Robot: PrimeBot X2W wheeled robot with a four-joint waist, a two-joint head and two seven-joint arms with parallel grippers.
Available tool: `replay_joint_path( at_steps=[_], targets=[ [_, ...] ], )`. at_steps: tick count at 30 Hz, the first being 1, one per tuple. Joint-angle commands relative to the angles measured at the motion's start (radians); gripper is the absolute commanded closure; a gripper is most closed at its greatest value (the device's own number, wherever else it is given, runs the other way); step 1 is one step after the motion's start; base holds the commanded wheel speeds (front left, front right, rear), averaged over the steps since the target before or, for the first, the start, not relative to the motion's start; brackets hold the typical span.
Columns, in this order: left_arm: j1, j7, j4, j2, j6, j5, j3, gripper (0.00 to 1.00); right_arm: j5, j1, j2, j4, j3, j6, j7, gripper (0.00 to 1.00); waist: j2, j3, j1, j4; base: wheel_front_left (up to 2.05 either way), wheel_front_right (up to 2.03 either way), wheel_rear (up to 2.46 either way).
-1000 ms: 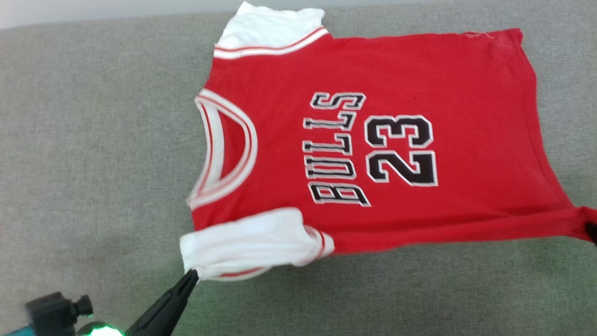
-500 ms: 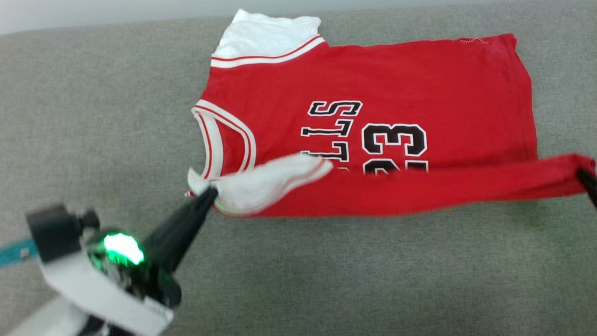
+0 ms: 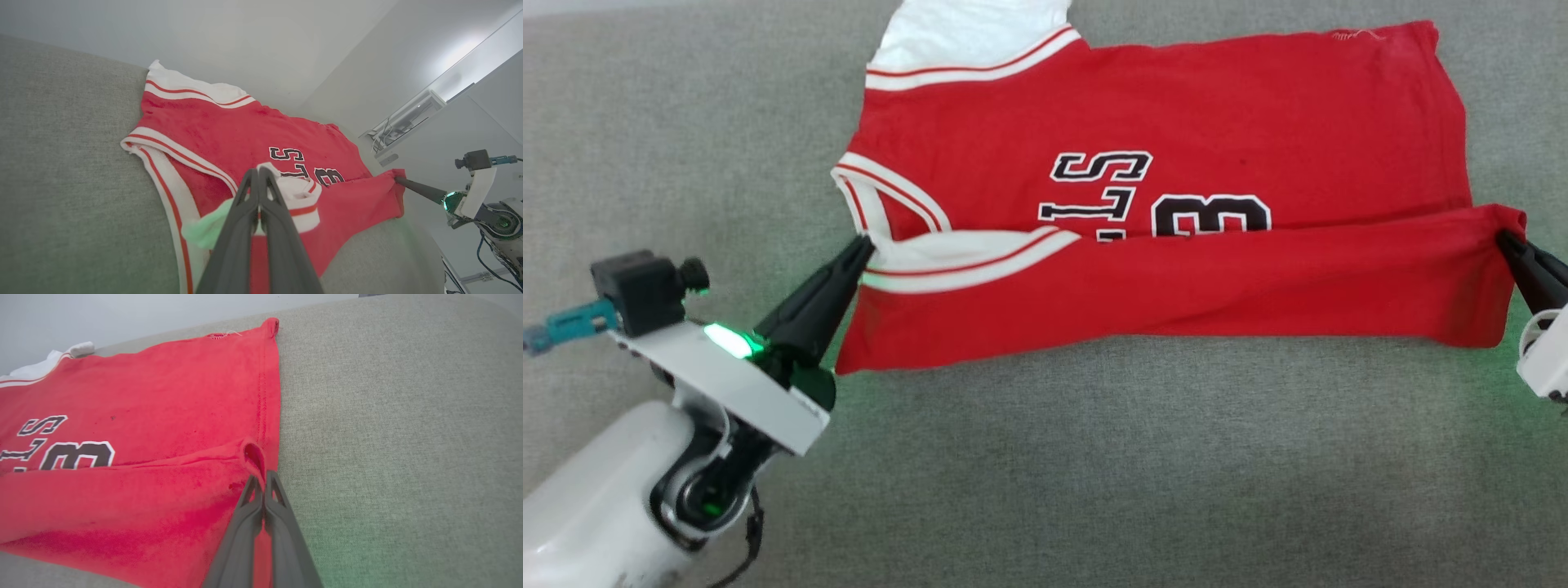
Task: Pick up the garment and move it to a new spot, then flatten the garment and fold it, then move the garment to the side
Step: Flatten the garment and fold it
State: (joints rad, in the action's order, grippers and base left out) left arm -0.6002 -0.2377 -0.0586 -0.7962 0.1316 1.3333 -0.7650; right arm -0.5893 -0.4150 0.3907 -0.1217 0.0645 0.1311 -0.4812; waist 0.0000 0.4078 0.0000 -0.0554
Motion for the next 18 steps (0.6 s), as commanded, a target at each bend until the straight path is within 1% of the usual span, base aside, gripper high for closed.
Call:
replay_joint_path(
  at_steps=[1, 5, 10, 15, 17, 18],
  targets=[
    [-0.021, -0.011, -0.021, 0.015, -0.002, -0.003, 0.000, 1.00, 0.007, -0.020, -0.002, -0.019, -0.003, -0.001, 0.016, 1.00, 0.0000, 0.016, 0.0000, 0.000, 0.00, 0.00, 0.00],
    [-0.058, -0.025, -0.111, 0.046, -0.002, -0.016, 0.020, 1.00, 0.014, -0.051, -0.010, -0.078, -0.011, -0.001, 0.051, 1.00, 0.0000, 0.034, 0.0000, 0.005, 0.00, 0.00, 0.00],
    [-0.085, -0.028, -0.182, 0.076, -0.002, -0.055, 0.004, 1.00, 0.021, -0.080, -0.017, -0.131, -0.037, -0.001, 0.087, 1.00, 0.0000, 0.045, 0.0000, 0.003, 0.00, 0.00, 0.00],
    [-0.111, -0.026, -0.249, 0.070, -0.002, -0.082, -0.072, 1.00, 0.024, -0.105, -0.013, -0.174, -0.077, -0.001, 0.116, 1.00, 0.0000, 0.039, 0.0000, 0.002, 0.00, 0.00, 0.00],
    [-0.120, -0.026, -0.276, 0.073, -0.002, -0.075, -0.097, 1.00, 0.024, -0.111, -0.012, -0.188, -0.089, -0.001, 0.129, 1.00, 0.0000, 0.031, 0.0000, 0.003, 0.00, 0.00, 0.00],
    [-0.127, -0.026, -0.288, 0.069, -0.002, -0.080, -0.112, 0.93, 0.023, -0.113, -0.010, -0.196, -0.092, -0.001, 0.137, 0.98, 0.0000, 0.025, 0.0000, 0.004, 0.00, 0.00, 0.00]
  ],
)
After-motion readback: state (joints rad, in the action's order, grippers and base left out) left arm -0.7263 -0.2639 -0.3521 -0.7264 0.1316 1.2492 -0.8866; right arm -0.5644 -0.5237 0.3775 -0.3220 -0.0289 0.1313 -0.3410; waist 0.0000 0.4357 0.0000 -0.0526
